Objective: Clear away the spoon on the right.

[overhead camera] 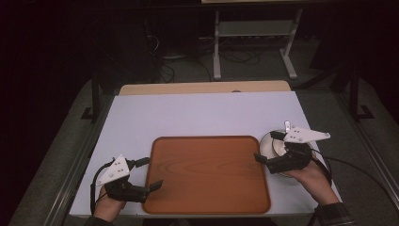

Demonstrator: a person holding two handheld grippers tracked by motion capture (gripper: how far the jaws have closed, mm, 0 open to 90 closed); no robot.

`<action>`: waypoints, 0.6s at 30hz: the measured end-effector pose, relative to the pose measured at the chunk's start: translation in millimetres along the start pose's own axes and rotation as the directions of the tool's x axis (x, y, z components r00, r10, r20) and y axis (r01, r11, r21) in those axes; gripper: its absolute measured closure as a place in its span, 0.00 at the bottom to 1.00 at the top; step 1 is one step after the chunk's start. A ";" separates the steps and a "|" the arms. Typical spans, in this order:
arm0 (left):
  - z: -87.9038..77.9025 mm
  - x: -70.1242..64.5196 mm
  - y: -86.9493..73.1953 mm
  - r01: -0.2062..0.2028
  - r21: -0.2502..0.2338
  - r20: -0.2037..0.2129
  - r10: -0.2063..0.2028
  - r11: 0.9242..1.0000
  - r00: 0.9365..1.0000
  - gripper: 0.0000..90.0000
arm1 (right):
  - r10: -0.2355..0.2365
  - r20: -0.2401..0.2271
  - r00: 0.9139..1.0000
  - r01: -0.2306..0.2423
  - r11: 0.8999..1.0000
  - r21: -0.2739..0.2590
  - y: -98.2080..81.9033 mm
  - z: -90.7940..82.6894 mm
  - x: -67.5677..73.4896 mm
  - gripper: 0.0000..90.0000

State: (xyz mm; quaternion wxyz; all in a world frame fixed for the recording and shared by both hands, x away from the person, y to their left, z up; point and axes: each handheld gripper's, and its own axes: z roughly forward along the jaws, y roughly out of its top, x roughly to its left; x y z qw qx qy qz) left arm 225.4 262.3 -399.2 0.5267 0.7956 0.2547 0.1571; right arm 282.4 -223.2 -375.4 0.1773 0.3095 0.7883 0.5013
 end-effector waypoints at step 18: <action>-0.3 -0.1 0.2 0.005 -0.004 -0.003 -0.005 1.000 1.000 0.14 | 0.006 -0.015 1.000 -0.005 1.000 0.026 12.1 3.1 -21.8 0.11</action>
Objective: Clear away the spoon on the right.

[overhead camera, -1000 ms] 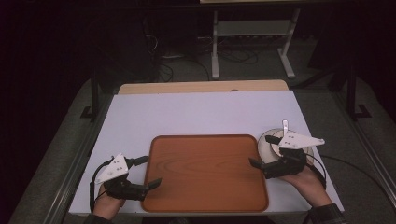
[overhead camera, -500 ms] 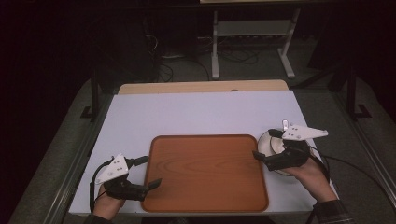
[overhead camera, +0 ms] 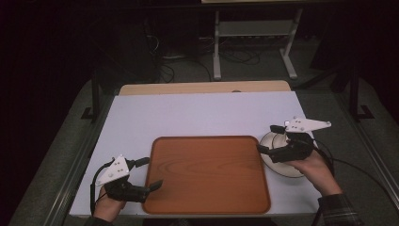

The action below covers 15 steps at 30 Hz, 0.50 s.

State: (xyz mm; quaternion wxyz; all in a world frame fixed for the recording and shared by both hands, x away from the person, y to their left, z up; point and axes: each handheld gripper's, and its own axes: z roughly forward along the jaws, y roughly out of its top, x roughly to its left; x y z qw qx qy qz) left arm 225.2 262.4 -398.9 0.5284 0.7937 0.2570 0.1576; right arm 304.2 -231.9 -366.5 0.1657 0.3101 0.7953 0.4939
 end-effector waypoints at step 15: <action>0.2 0.0 -0.1 0.000 -0.001 0.000 0.000 1.000 1.000 0.14 | 0.034 0.021 0.999 -0.035 0.998 0.046 9.4 4.8 -27.0 0.18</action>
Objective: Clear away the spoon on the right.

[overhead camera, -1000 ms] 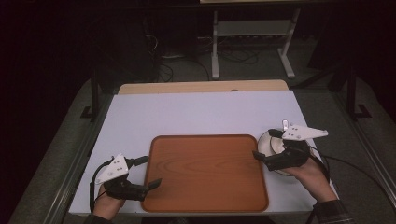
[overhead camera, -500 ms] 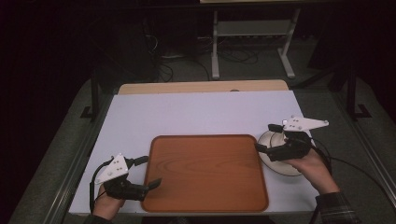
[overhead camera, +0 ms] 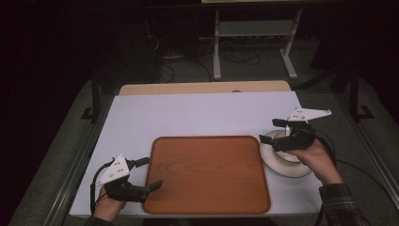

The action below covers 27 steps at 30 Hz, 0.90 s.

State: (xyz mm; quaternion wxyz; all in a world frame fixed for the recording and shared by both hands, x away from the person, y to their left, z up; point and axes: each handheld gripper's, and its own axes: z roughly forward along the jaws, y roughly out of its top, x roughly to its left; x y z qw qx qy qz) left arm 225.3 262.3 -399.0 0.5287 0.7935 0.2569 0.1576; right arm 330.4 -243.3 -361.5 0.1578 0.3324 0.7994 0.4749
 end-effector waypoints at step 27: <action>-0.2 0.0 -0.1 0.001 -0.001 0.003 -0.001 1.000 1.000 0.14 | 0.087 0.212 0.973 -0.104 0.992 0.069 -7.0 12.1 -44.3 0.87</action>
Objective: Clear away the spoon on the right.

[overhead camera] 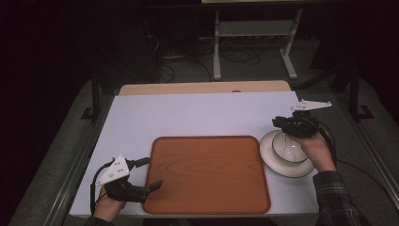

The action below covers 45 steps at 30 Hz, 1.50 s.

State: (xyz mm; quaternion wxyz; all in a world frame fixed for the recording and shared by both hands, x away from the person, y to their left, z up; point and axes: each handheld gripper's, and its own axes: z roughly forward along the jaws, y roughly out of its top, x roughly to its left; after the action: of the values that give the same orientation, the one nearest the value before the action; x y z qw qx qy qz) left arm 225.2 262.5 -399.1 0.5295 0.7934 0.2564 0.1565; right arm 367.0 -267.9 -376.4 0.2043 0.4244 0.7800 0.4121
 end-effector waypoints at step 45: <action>-1.0 -0.1 -0.2 -0.001 0.000 -0.001 0.001 1.000 1.000 0.14 | 0.072 0.152 0.986 -0.081 0.995 0.057 -24.2 -15.1 -29.6 0.99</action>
State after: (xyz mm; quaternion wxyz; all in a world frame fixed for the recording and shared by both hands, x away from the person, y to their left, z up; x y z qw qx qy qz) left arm 224.5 263.2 -398.9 0.5293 0.7934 0.2560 0.1572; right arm 361.4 -306.9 -388.3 0.2326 0.4900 0.7583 0.3618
